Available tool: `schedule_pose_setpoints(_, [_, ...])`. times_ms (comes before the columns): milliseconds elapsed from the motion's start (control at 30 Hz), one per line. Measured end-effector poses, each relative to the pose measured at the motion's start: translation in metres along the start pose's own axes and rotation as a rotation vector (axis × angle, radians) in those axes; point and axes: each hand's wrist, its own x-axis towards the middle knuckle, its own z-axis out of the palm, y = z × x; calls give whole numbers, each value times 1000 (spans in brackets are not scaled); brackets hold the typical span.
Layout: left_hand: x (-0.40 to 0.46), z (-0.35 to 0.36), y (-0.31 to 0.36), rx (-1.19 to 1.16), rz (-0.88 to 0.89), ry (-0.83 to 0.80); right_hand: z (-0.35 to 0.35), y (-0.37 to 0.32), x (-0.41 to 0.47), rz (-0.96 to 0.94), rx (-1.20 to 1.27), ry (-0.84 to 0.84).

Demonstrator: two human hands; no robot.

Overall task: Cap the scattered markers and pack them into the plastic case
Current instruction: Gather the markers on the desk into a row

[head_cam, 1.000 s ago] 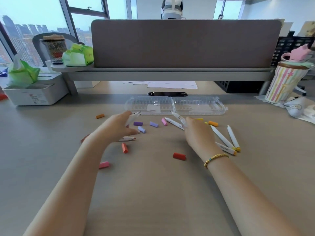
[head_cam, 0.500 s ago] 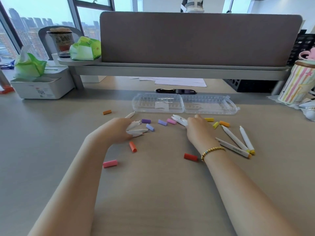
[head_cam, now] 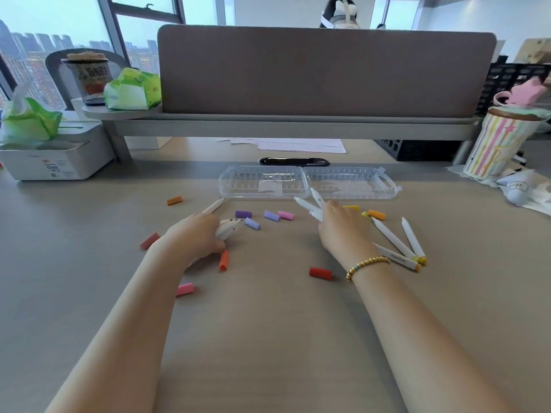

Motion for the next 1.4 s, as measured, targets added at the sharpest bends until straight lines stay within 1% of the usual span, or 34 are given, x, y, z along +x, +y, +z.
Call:
schedule_pose_setpoints(100, [-4, 1, 3, 6, 14, 64, -4, 14, -7, -16, 12, -37])
schedule_pose_setpoints(267, [-7, -1, 7, -43, -15, 274, -9, 41, -14, 50, 29, -107])
schedule_pose_setpoints(333, [-6, -3, 7, -120, -52, 364, -8, 47, -15, 87, 12, -159])
schedule_pose_setpoints(400, [-2, -5, 6, -127, -118, 395, -7, 50, -16, 101, -32, -223])
schedule_pose_setpoints(467, [5, -5, 1, -107, -201, 344, -4, 53, -18, 107, -65, -277])
schedule_pose_setpoints(533, [11, -2, -4, -88, -270, 251, -7, 53, -19, 116, -63, -307])
schedule_pose_setpoints(633, [18, -1, -10, -40, -319, 159, -10, 52, -20, 108, -59, -301])
schedule_pose_setpoints(900, [24, -8, -16, 11, -312, 104, -19, 47, -28, 100, -84, -287])
schedule_pose_setpoints(1067, [22, -12, -17, 12, -257, 104, -19, 42, -26, 73, -58, -372])
schedule_pose_setpoints(1133, [19, -15, -12, -39, -242, 159, -18, 42, -26, 78, -36, -383])
schedule_pose_setpoints(1167, [18, -17, -8, -87, -229, 196, -18, 42, -25, 97, -11, -361])
schedule_pose_setpoints(1267, [13, -26, 14, -316, -167, 265, -19, 41, -25, 146, 10, -317])
schedule_pose_setpoints(1300, [10, -30, 24, -387, -140, 292, -23, 42, -27, 128, -1, -302])
schedule_pose_setpoints(1367, [4, -35, 46, -518, -82, 353, -23, 48, -28, 78, -25, -229])
schedule_pose_setpoints(1400, [1, -35, 58, -591, -54, 366, -23, 53, -29, 83, -12, -169])
